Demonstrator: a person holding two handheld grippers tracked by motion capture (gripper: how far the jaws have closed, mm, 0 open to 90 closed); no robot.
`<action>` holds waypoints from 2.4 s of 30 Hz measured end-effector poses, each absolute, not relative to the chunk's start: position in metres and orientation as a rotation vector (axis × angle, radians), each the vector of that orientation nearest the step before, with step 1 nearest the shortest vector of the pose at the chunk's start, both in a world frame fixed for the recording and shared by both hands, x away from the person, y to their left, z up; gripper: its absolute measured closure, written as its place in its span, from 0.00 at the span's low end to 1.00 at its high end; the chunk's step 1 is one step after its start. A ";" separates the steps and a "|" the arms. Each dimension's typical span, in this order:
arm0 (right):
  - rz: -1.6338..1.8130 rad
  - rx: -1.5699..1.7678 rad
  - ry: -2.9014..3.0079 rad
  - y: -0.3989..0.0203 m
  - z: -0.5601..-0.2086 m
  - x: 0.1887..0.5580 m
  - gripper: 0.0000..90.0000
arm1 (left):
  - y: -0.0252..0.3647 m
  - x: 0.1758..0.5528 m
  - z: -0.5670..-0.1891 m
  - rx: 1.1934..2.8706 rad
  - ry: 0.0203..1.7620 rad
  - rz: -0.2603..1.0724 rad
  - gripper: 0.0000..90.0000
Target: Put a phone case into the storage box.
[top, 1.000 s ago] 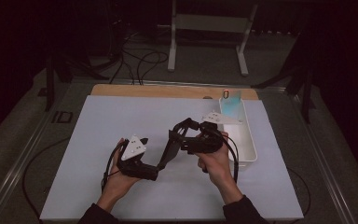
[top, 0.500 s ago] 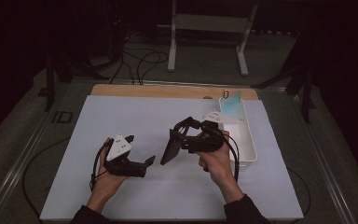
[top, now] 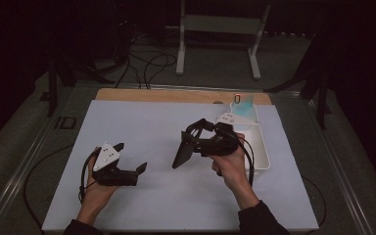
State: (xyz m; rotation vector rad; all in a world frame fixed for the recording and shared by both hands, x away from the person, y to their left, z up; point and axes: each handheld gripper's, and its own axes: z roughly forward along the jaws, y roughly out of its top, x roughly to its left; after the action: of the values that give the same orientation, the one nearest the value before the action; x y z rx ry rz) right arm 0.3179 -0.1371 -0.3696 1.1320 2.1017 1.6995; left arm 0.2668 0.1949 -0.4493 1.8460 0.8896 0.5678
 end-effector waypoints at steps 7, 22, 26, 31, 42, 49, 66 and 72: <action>1.678 1.129 2.095 -0.141 -0.366 0.321 0.15 | 0.210 0.263 -0.454 1.828 0.910 0.587 0.00; 1.633 1.138 2.082 -0.147 -0.363 0.329 0.15 | 0.231 0.250 -0.472 1.802 0.975 0.605 0.00; 1.631 1.137 2.077 -0.148 -0.361 0.331 0.15 | 0.233 0.249 -0.477 1.808 0.977 0.602 0.00; 1.617 1.137 2.070 -0.149 -0.360 0.335 0.15 | 0.234 0.248 -0.479 1.798 0.985 0.609 0.00; 1.562 1.140 2.051 -0.157 -0.354 0.346 0.15 | 0.237 0.247 -0.482 1.781 1.016 0.616 0.00; 1.530 1.151 2.040 -0.160 -0.353 0.353 0.15 | 0.237 0.247 -0.483 1.778 1.020 0.619 0.00; 1.486 1.185 1.975 -0.174 -0.343 0.371 0.15 | 0.237 0.246 -0.483 1.773 1.023 0.614 0.00; 1.458 1.198 1.960 -0.179 -0.341 0.377 0.15 | 0.237 0.246 -0.483 1.769 1.023 0.614 0.00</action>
State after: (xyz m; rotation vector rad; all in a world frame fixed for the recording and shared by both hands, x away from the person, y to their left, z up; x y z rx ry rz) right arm 0.3767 -0.1792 -0.3409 1.1982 1.9603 1.4576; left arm 0.2463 0.2370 -0.4832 1.7687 1.0225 0.6139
